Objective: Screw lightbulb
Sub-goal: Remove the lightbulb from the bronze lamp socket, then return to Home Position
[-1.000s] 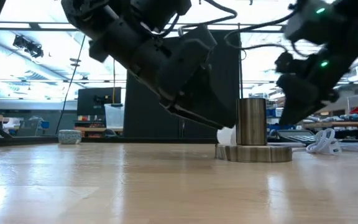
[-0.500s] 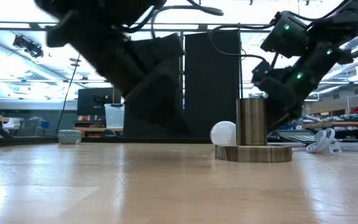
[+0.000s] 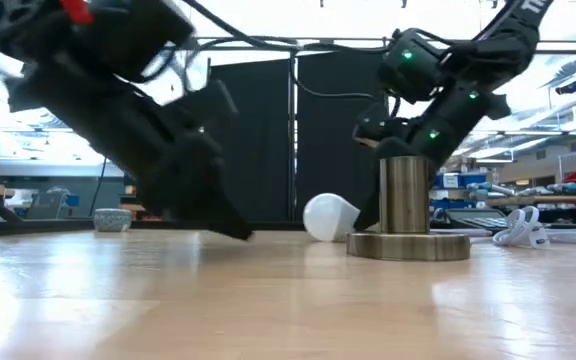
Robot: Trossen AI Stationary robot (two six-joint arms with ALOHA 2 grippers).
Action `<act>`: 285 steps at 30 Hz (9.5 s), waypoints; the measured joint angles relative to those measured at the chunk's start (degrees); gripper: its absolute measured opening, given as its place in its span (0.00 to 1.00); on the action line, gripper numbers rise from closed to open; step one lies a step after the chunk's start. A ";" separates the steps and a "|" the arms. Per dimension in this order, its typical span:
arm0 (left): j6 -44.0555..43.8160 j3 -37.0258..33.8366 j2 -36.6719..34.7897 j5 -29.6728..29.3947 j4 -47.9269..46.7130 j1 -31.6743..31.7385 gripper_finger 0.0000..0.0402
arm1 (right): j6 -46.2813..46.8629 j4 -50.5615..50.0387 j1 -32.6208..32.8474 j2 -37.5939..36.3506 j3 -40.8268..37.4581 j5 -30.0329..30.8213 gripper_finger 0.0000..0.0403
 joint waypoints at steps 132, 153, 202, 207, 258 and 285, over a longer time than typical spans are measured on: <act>18.53 -41.13 -60.65 20.51 23.53 -7.50 0.01 | 5.14 24.40 37.20 -55.69 -39.33 -2.61 0.11; 18.50 -41.13 -71.76 20.44 8.65 -7.47 0.01 | 10.71 19.23 36.33 -61.57 -39.33 -3.06 0.10; 18.48 -41.17 -102.64 20.38 -11.17 6.02 0.01 | 10.73 -4.83 7.87 -95.15 -39.31 -7.13 0.10; 18.49 -41.17 -102.64 20.38 -10.94 6.51 0.01 | 10.73 -4.61 7.15 -95.15 -39.31 -7.14 0.10; 18.48 -41.17 -102.64 20.45 -10.87 6.51 0.01 | 10.72 -4.62 7.19 -95.15 -39.31 -7.15 0.09; 18.47 -41.17 -102.64 20.45 -10.87 6.51 0.01 | 10.71 -4.64 7.19 -95.15 -39.31 -7.15 0.08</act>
